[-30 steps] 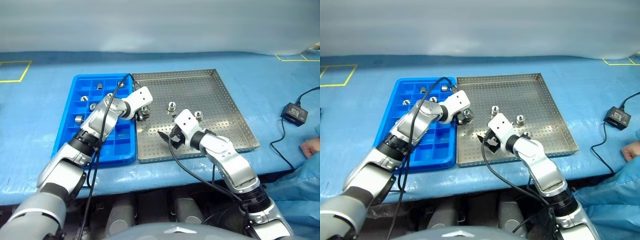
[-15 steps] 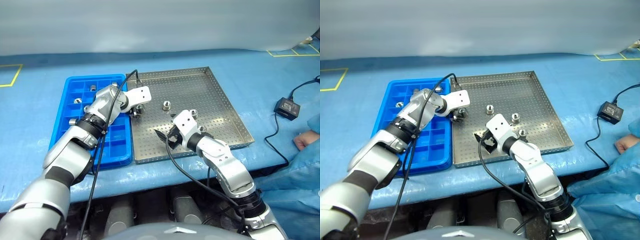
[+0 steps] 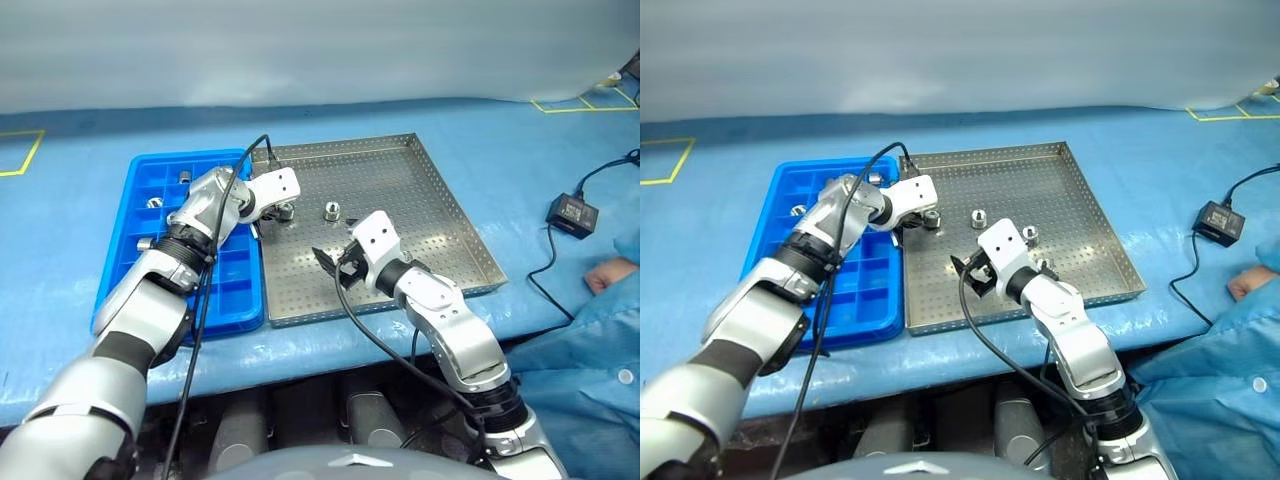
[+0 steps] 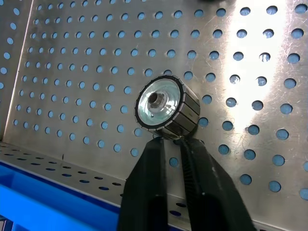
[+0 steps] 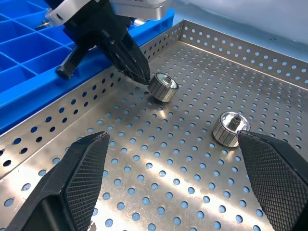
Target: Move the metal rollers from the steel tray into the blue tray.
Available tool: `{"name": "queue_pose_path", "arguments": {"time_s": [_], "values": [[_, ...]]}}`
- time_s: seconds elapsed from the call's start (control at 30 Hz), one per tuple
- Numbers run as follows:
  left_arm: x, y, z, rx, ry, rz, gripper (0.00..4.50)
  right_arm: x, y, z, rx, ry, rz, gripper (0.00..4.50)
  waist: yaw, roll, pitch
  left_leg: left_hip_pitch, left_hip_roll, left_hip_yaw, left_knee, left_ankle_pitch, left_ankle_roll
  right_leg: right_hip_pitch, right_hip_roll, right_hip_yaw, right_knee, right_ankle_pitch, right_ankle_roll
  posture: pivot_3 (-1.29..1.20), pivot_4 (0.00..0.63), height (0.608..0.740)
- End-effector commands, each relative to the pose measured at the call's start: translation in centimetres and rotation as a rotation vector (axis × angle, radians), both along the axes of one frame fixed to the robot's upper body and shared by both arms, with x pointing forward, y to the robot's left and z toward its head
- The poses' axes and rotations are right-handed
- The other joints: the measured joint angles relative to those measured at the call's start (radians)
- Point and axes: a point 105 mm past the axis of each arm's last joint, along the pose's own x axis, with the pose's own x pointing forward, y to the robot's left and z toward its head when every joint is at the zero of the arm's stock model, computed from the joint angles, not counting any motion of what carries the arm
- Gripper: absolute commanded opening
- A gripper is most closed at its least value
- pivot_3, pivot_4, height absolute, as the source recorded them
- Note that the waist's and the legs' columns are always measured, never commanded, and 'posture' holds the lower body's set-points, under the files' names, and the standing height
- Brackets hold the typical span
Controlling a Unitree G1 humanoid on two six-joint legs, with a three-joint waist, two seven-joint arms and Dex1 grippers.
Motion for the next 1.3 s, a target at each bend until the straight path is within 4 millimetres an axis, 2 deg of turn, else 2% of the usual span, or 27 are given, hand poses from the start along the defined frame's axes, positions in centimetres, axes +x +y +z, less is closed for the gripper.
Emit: {"name": "queue_pose_path", "arguments": {"time_s": [0.03,0.23,0.37,0.47,0.77,0.93,1.2,1.3], "values": [[-0.8,-0.2,-0.7,-0.028,0.038,-0.026,0.03,0.3,0.2,1.2,0.009,-0.052,0.009,4.50,-0.002,0.000,0.000,0.000,0.000,0.000,0.000,0.000,0.000,0.000,0.000,0.000,0.000,0.000,0.000,-0.19,0.150,0.740],[-0.7,0.2,-0.1,-0.066,0.012,0.001,0.03,0.4,0.5,1.1,0.002,-0.051,0.026,4.50,-0.003,0.000,0.000,0.000,0.000,0.000,0.000,0.000,0.000,-0.001,0.000,0.000,0.002,0.000,0.000,-0.17,0.150,0.740],[-0.8,-0.2,0.1,-0.089,-0.003,-0.034,0.03,0.5,0.8,1.0,-0.004,-0.051,0.040,4.50,-0.002,0.000,0.000,0.000,0.000,0.000,0.001,0.000,0.000,-0.001,0.000,0.001,0.004,0.000,0.000,-0.16,0.150,0.740],[-0.8,-0.5,0.4,-0.096,-0.015,-0.046,0.59,0.5,1.0,0.9,-0.006,-0.051,0.045,4.50,0.002,0.000,0.000,0.000,0.000,0.000,0.001,0.000,0.000,-0.002,0.000,0.001,0.004,0.000,0.000,-0.16,0.150,0.740],[0.9,-0.3,1.2,-0.049,-0.084,0.022,3.57,0.4,0.9,0.5,0.010,-0.033,0.035,4.50,0.007,0.000,0.000,0.000,-0.001,0.001,0.005,0.000,0.000,-0.002,0.000,0.002,0.009,-0.001,0.001,-0.20,0.150,0.740],[1.7,-0.8,1.6,-0.066,-0.117,0.054,3.57,0.3,0.8,0.6,0.027,-0.034,0.024,4.50,0.002,0.000,0.000,0.000,0.000,0.001,0.009,0.000,0.001,-0.002,0.000,0.002,0.011,-0.001,0.001,-0.23,0.150,0.740],[1.5,-0.4,0.2,0.032,-0.056,0.041,3.57,0.1,0.5,1.0,0.045,-0.045,0.004,4.50,-0.029,0.000,0.000,0.000,0.000,0.001,0.010,0.000,0.001,-0.002,0.000,0.002,0.012,-0.001,0.002,-0.24,0.150,0.740],[1.4,0.3,-0.1,0.061,-0.045,0.051,2.98,0.4,0.0,1.1,0.045,-0.050,-0.020,4.50,-0.042,0.000,0.000,-0.001,0.000,0.001,0.010,0.000,0.001,-0.003,0.000,0.002,0.012,-0.001,0.002,-0.24,0.150,0.740]]}}
